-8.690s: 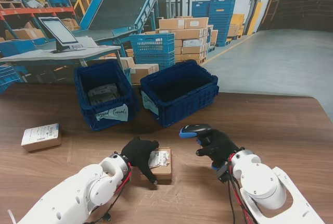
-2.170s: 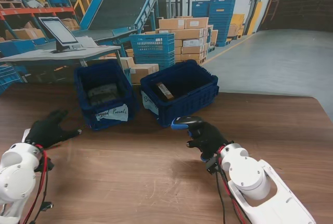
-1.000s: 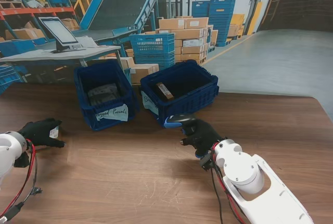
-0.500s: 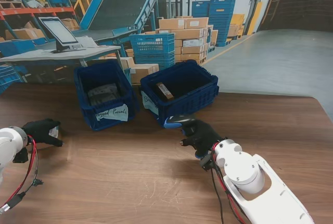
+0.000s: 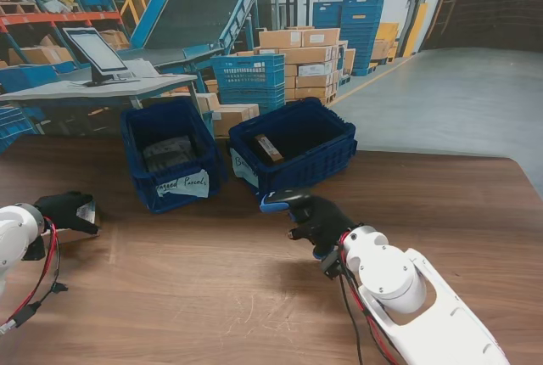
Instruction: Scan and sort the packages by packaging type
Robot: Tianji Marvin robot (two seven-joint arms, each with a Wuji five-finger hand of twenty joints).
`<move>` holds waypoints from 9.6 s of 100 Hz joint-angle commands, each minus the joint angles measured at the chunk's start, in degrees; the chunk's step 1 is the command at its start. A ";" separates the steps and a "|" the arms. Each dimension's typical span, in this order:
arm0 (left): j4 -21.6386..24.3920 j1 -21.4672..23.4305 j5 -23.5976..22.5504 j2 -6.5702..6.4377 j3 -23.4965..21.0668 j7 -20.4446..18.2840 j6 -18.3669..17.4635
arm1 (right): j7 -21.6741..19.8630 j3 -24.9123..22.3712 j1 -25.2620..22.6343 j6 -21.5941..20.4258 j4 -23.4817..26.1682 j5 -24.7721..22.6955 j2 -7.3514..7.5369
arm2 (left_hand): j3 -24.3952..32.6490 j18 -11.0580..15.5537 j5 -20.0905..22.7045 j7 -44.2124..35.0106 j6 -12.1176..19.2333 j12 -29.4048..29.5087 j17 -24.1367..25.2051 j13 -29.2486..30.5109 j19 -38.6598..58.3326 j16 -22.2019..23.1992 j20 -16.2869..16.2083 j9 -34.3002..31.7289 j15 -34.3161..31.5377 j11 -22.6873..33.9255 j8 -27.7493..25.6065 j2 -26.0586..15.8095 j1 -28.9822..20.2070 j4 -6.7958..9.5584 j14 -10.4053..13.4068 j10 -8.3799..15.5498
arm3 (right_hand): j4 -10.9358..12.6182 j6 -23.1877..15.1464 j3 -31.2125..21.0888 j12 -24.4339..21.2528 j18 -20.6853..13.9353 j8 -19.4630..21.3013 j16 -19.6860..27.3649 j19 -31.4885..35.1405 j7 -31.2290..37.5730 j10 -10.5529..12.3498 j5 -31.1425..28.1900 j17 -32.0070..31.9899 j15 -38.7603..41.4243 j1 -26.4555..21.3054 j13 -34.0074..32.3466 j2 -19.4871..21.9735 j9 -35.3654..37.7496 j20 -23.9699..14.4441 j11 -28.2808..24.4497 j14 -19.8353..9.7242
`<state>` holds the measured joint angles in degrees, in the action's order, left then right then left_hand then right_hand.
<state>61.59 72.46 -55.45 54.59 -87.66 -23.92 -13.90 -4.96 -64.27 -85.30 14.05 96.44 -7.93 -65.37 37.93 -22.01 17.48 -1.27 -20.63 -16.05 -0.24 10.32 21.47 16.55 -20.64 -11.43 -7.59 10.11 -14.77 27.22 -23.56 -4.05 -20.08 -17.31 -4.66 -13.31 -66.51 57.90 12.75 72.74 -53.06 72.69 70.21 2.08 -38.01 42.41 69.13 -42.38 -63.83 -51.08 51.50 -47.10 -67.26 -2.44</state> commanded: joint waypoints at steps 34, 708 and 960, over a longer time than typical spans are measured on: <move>-3.96 -2.53 -1.57 -0.50 1.70 1.13 -1.52 | -2.20 0.37 0.40 0.90 0.59 -0.29 0.02 | 4.09 0.24 -3.71 1.56 -1.77 0.00 0.93 -2.73 -1.70 -0.76 0.91 2.90 1.37 -2.29 0.89 4.19 3.57 -1.80 1.31 0.26 | 0.32 -2.65 -0.88 0.33 -0.14 2.84 -1.08 0.96 3.77 -1.26 -3.41 -0.05 2.90 -4.57 -0.98 2.31 0.10 -0.34 -0.32 -1.16; 13.73 -5.79 11.73 6.88 45.76 20.17 -5.12 | -5.72 -9.84 -9.14 -2.07 5.88 -0.18 1.56 | 1.89 -1.73 -3.51 1.44 -1.45 2.84 0.66 -1.10 -0.96 0.57 -4.58 2.86 2.51 -2.36 0.75 1.50 -3.98 1.32 -1.00 -1.64 | 0.37 -2.55 -0.73 0.48 -0.15 2.98 -1.15 1.00 3.70 -1.48 -3.39 -0.03 3.00 -4.78 -0.90 2.49 0.04 -0.44 -0.31 -1.16; 29.67 19.32 19.93 9.90 19.08 33.84 -4.66 | -9.57 -5.17 -10.96 3.87 10.23 -25.03 4.32 | -1.73 -0.89 9.75 -4.16 5.53 1.25 -1.83 3.57 -2.24 -0.27 -2.41 -7.00 1.31 0.49 -1.73 -2.85 -5.04 2.40 1.18 2.18 | 0.25 -2.81 -1.15 0.42 -0.56 3.45 -1.08 0.80 3.40 -0.76 -3.27 0.54 2.72 -4.11 -1.16 2.42 0.14 -0.18 -0.31 -1.70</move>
<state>91.43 91.70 -35.66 64.11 -68.96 10.68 -18.19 -14.06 -70.10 -96.21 17.72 106.92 -32.45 -60.66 37.95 -23.13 26.26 -5.04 -16.79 -14.40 -2.34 13.85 21.16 17.12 -23.43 -17.49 -6.59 11.56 -15.76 26.11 -28.48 -3.57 -19.62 -15.73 -4.65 -13.30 -66.48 57.99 12.57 73.36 -53.06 72.70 69.97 2.06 -38.01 42.82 69.13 -42.81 -63.79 -51.05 51.50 -47.10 -67.26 -2.43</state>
